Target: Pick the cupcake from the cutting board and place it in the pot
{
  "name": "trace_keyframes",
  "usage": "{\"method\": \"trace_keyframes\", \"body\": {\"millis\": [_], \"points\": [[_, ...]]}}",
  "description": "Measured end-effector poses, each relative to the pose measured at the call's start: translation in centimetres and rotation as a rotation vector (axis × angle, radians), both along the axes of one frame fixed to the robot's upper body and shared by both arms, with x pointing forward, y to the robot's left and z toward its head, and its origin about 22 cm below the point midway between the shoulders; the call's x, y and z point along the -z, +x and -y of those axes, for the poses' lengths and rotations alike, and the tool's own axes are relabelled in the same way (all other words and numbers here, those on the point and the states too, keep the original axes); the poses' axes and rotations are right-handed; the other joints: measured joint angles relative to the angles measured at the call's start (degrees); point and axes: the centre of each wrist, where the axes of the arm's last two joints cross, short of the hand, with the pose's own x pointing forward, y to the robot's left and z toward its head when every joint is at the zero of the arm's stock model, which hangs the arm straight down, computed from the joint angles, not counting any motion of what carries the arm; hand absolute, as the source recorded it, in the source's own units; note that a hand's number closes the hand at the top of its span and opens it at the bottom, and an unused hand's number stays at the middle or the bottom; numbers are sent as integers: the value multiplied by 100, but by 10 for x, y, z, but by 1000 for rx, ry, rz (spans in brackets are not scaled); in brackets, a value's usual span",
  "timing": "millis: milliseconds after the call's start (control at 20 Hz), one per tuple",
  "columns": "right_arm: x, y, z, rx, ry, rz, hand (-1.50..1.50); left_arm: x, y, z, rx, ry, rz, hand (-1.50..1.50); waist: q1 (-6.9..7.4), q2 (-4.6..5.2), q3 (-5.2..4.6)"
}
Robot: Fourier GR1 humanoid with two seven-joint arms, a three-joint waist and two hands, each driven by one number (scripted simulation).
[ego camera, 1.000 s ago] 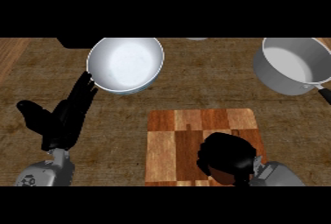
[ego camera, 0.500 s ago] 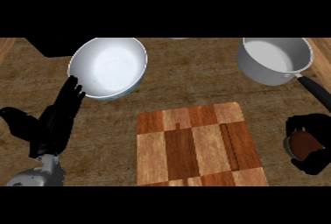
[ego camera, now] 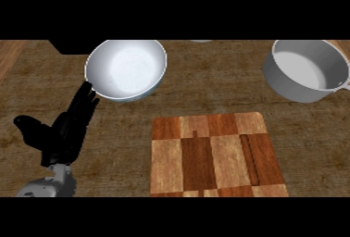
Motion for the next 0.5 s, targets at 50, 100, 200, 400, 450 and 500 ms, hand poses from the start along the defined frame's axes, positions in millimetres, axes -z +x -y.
{"method": "trace_keyframes", "body": {"millis": [50, 100, 200, 400, 450, 500], "points": [[-10, -4, 3, 1, 3, 32, 150, 0, 0, 1, 6, -1, 1, 0, 24, -1, -1], [-20, -8, 7, 1, 6, 63, 150, -2, 0, 2, 9, 1, -1, 0, 43, -1, -2], [-43, -18, 15, -12, 12, 134, 150, -3, 2, 0, 11, -2, -4, 0, 55, -4, -4], [-89, -30, 15, -75, -9, 278, 150, -2, -3, 0, 22, 0, 0, 0, 88, -12, -6], [-98, -30, 14, -95, -4, 311, 150, -3, -2, 1, 26, 1, 0, 0, 104, -9, -7], [-108, -30, 11, -114, 0, 340, 150, -6, 0, 2, 26, 1, 1, 0, 116, -7, -6]]}}
